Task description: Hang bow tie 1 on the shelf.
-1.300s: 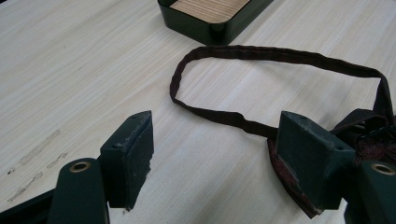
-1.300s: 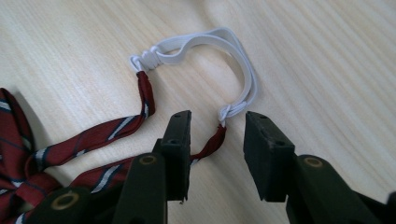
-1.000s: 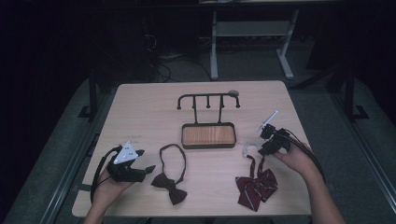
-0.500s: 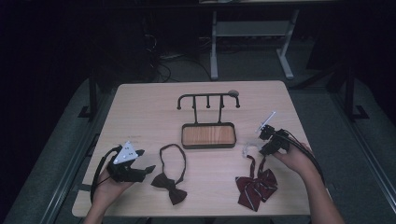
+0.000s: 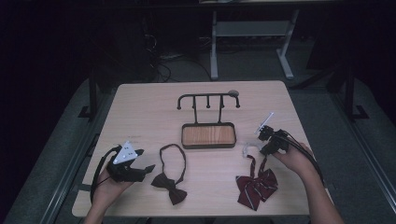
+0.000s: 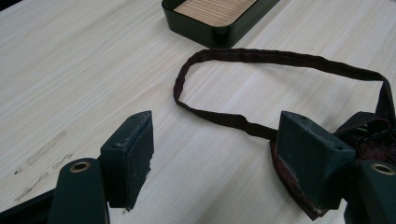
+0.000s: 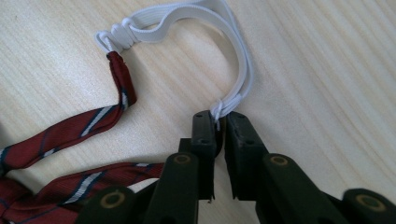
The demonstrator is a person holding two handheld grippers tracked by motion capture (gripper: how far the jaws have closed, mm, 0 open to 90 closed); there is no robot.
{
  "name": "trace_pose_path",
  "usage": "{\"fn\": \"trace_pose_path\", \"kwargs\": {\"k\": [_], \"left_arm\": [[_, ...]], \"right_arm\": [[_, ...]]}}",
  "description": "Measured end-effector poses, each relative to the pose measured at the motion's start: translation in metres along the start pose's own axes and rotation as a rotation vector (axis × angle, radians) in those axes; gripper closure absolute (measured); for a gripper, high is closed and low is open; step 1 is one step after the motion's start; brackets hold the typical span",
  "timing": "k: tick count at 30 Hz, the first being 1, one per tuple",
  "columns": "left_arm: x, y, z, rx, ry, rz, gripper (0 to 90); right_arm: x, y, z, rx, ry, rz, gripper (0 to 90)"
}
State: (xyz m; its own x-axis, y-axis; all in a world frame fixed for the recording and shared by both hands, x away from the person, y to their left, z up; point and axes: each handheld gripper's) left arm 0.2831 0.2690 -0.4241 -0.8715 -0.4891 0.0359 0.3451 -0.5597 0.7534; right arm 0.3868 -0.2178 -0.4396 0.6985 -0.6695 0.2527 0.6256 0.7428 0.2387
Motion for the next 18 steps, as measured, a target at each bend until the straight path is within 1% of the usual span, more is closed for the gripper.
{"fn": "trace_pose_path", "kwargs": {"k": [5,8,10,16,18], "left_arm": [[0.0,0.0,-0.001,-0.012,-0.007,-0.004,27.7],[0.0,0.0,-0.001,-0.012,-0.007,-0.002,27.7],[0.0,0.0,-0.001,-0.008,-0.007,0.0,27.7],[0.0,0.0,-0.001,-0.01,-0.007,-0.002,27.7],[0.0,0.0,-0.001,-0.008,-0.007,-0.002,27.7]], "right_arm": [[0.001,-0.001,0.002,0.001,0.016,-0.001,85.6],[0.002,-0.002,0.003,0.005,0.019,-0.002,86.3],[0.002,-0.003,0.004,0.007,0.03,-0.003,86.6],[0.004,-0.006,0.01,0.026,0.057,-0.011,86.9],[0.005,-0.006,0.014,0.032,0.063,-0.004,86.8]]}}
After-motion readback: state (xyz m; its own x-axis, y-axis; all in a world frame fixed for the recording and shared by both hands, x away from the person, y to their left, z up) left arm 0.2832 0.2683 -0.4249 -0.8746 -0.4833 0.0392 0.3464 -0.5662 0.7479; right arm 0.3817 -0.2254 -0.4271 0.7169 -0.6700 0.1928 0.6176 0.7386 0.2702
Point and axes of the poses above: each handheld gripper's, and its own axes: z roughly backward along the jaws, y roughly out of its top, x roughly to its right, and after that the axes turned 14 degrees about -y, right-handed
